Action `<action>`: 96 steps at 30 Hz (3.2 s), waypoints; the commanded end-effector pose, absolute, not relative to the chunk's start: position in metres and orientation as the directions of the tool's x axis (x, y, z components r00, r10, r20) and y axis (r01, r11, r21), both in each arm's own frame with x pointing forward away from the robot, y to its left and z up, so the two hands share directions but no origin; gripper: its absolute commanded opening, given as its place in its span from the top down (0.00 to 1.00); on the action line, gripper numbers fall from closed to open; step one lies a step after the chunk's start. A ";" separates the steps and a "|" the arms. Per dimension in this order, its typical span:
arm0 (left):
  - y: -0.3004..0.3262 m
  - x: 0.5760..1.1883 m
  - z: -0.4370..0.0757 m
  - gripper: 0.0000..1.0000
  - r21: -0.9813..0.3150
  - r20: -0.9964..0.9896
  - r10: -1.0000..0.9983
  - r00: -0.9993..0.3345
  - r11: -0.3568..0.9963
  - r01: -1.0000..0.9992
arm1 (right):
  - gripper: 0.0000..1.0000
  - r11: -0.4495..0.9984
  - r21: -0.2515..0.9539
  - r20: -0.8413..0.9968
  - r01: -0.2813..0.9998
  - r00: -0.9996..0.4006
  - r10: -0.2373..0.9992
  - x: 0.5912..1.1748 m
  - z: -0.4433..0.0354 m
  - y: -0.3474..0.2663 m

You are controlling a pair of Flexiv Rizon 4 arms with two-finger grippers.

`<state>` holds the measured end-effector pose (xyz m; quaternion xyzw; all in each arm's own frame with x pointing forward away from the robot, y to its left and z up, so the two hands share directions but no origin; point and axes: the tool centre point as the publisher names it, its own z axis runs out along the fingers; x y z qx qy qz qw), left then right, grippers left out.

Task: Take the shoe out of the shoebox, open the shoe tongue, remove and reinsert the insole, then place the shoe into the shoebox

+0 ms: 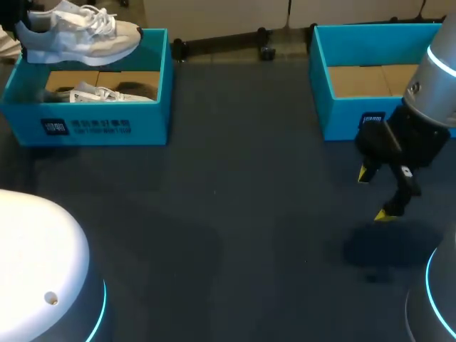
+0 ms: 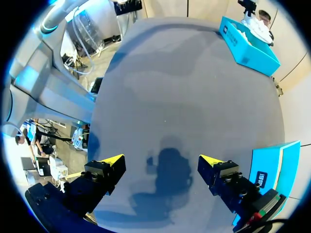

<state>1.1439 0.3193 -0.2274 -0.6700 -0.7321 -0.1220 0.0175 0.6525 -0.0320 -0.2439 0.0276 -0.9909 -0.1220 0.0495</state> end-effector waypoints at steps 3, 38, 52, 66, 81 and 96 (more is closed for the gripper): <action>0.322 1.153 -0.236 1.00 0.106 0.215 0.975 -0.060 0.038 0.994 | 0.00 0.969 0.242 0.092 -0.042 -0.994 -0.066 0.653 -0.245 -0.031; 0.309 1.174 -0.277 1.00 0.079 0.260 0.962 -0.086 0.067 0.995 | 0.00 0.969 0.242 0.092 -0.042 -0.994 -0.066 0.653 -0.245 -0.031; 0.302 1.181 -0.297 1.00 0.093 0.260 0.961 -0.090 0.068 0.993 | 0.00 0.969 0.242 0.092 -0.042 -0.994 -0.066 0.653 -0.245 -0.031; 0.303 1.176 -0.308 1.00 0.095 0.239 0.967 -0.083 0.062 0.994 | 0.00 0.969 0.242 0.092 -0.042 -0.994 -0.066 0.653 -0.245 -0.031; 0.303 1.174 -0.324 1.00 0.095 0.232 0.968 -0.090 0.070 0.993 | 0.00 0.969 0.242 0.092 -0.042 -0.994 -0.066 0.653 -0.245 -0.031; 0.301 1.185 -0.353 1.00 0.080 0.242 0.965 -0.101 0.084 0.993 | 0.00 0.969 0.242 0.092 -0.042 -0.994 -0.066 0.653 -0.245 -0.031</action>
